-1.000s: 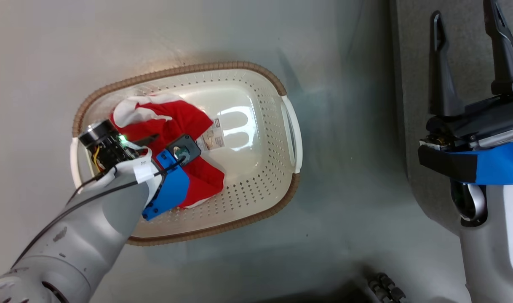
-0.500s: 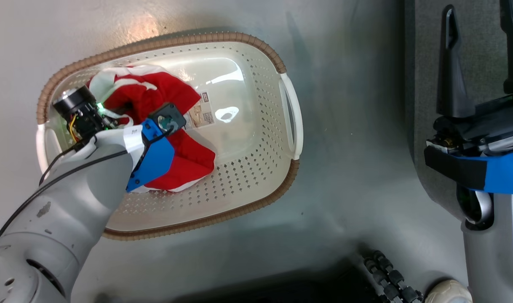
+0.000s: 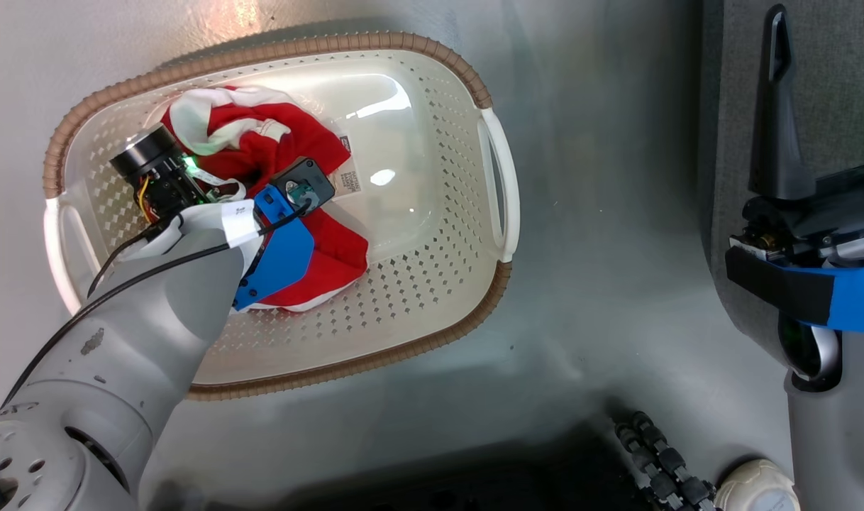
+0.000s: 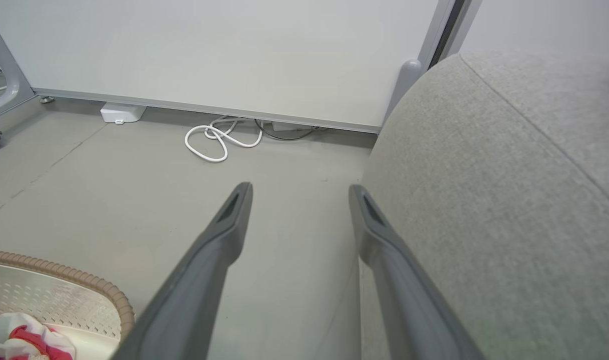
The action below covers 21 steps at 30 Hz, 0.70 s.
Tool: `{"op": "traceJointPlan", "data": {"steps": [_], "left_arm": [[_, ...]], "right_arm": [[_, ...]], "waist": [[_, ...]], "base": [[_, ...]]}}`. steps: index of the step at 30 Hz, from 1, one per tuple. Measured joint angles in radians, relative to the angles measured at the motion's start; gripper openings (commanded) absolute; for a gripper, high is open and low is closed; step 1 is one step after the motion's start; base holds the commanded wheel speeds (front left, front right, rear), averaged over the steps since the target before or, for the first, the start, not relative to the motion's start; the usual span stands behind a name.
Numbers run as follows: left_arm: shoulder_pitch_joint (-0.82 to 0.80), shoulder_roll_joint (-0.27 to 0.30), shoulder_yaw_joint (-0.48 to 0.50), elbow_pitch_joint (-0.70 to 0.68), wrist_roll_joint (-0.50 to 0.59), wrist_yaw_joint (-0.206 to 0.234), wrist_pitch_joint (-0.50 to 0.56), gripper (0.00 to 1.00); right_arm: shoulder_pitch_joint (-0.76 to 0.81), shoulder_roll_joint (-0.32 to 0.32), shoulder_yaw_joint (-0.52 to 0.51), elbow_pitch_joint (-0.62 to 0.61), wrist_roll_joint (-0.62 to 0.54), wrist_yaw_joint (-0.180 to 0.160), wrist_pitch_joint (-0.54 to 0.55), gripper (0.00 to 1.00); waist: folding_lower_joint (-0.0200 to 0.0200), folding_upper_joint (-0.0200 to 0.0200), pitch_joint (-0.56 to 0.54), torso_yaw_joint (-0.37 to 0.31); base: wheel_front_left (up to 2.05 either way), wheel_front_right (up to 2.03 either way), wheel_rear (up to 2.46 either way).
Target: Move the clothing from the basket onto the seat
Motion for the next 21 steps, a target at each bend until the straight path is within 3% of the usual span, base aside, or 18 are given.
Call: {"op": "traceJointPlan", "data": {"steps": [8,21], "left_arm": [[0.013,0.002,-0.001,-0.015,-0.005,0.0,-0.081,0.0],[0.08,-0.061,0.003,-0.025,-0.114,0.0,-0.268,0.0]], "right_arm": [[-0.001,0.002,0.0,0.01,0.0,0.0,0.0,1.0],[0.022,-0.007,0.0,0.071,0.007,0.0,0.0,1.0]], "waist": [[-0.0001,0.0,-0.043,0.015],[-0.0002,0.0,-0.216,0.061]], "base": [[0.0,0.0,0.0],[0.0,0.0,0.0]]}}
